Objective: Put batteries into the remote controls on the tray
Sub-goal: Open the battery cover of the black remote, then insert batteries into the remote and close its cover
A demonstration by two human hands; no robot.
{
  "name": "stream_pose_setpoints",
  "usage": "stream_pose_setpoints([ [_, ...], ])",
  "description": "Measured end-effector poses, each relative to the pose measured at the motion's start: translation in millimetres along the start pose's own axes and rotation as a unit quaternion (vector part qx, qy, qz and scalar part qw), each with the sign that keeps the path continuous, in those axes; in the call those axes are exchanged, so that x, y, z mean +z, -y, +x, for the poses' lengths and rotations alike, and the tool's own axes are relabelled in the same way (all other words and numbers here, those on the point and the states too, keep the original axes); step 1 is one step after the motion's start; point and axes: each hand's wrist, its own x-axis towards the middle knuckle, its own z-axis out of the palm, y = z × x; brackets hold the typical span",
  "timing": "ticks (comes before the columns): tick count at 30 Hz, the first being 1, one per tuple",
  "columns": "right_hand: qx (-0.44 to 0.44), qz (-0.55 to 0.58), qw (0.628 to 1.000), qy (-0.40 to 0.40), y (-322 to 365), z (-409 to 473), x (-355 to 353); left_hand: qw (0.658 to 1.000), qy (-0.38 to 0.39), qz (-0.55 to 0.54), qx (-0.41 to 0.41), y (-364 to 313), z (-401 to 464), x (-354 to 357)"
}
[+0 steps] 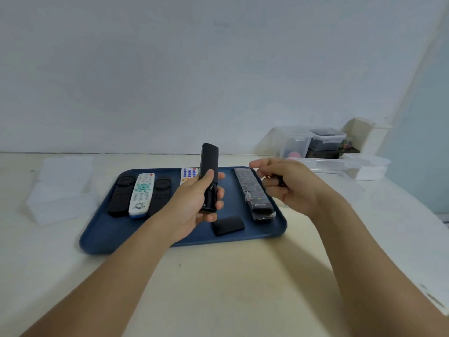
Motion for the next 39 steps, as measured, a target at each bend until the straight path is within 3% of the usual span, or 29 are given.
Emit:
stream_pose_setpoints([
  [2, 0.073, 0.13, 0.989, 0.017, -8, 4, 15, 0.999, -0.025, -0.003, 0.021, -7, -5, -6],
  [4, 0.129, 0.172, 0.975, 0.047, -17, 7, 36, 0.996, -0.07, 0.028, 0.046, -17, -13, -19],
  [9, 0.136, 0.113, 0.981, 0.074, -19, 19, 97, 0.964, -0.21, 0.109, 0.126, -59, -33, -79],
  [13, 0.088, -0.032, 0.988, 0.119, -14, 24, 158, 0.88, -0.378, 0.21, 0.196, -89, -55, -150],
  [16, 0.077, -0.136, 0.969, 0.19, -14, 33, 216, 0.786, -0.492, 0.297, 0.226, -88, -78, -202],
  [18, 0.052, -0.225, 0.947, 0.224, -17, 45, 253, 0.756, -0.537, 0.315, 0.204, -72, -87, -231],
  [22, -0.053, -0.392, 0.886, 0.241, -22, 76, 306, 0.825, -0.514, 0.222, 0.079, -43, -81, -261],
  [27, -0.152, -0.526, 0.778, 0.31, -39, 101, 336, 0.892, -0.419, 0.145, 0.09, -40, -68, -265],
  [30, -0.247, -0.589, 0.702, 0.315, -58, 102, 341, 0.902, -0.388, 0.146, 0.121, -35, -71, -263],
  [33, -0.307, -0.618, 0.66, 0.296, -72, 102, 335, 0.894, -0.379, 0.175, 0.162, -32, -75, -258],
  [35, -0.323, -0.621, 0.659, 0.276, -72, 98, 329, 0.88, -0.385, 0.207, 0.187, -30, -76, -256],
  [39, -0.345, -0.521, 0.743, 0.24, -58, 75, 304, 0.834, -0.426, 0.277, 0.215, -27, -75, -243],
])
